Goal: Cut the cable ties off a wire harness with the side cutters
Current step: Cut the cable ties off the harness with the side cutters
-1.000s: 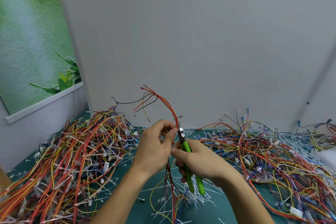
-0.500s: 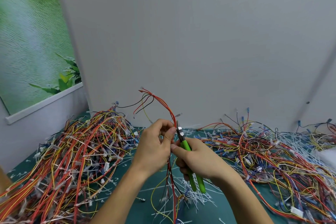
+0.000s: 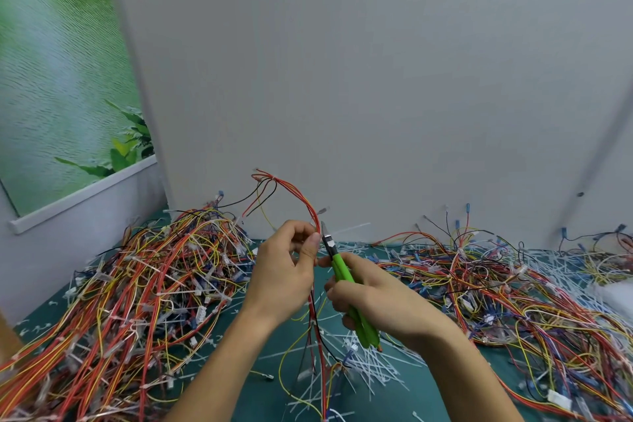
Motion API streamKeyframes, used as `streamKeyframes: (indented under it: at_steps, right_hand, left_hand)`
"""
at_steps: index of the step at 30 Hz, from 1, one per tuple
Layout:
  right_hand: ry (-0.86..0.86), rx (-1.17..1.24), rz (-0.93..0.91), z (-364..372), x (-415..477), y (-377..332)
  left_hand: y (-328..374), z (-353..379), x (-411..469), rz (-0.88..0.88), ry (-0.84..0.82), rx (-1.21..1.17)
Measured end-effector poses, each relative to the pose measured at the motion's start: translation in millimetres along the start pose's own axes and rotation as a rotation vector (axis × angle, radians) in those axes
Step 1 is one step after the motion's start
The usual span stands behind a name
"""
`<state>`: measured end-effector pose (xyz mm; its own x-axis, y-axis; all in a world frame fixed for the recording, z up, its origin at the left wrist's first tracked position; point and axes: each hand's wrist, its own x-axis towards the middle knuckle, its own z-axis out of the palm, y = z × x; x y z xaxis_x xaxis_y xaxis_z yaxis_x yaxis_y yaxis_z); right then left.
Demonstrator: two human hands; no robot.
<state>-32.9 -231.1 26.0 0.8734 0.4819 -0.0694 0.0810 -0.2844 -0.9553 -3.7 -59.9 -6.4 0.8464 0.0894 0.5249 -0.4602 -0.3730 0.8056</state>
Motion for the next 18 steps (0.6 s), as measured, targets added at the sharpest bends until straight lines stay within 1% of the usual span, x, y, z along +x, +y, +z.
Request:
streamKeyframes:
  at_steps: [3, 5, 9, 15, 18]
  right_hand:
    - [0.021, 0.045, -0.038, 3.0, 1.9, -1.2]
    - [0.039, 0.027, -0.046, 2.6, 1.5, -1.5]
    - [0.054, -0.01, -0.037, 1.5, -0.3, -3.5]
    - [0.075, 0.061, -0.021, 2.1, 0.5, -2.6]
    - [0.1, 0.019, -0.014, 1.1, 1.8, -1.1]
  left_hand:
    - [-2.0, -1.4, 1.2, 0.01, 0.019, 0.014]
    - [-2.7, -1.4, 1.1, 0.013, 0.018, 0.018]
    - [-2.9, -0.8, 0.1, 0.001, -0.002, 0.001]
    - [-0.2, -1.0, -0.2, -0.001, -0.014, 0.018]
    - [0.3, -1.6, 0.0, -0.003, -0.013, 0.023]
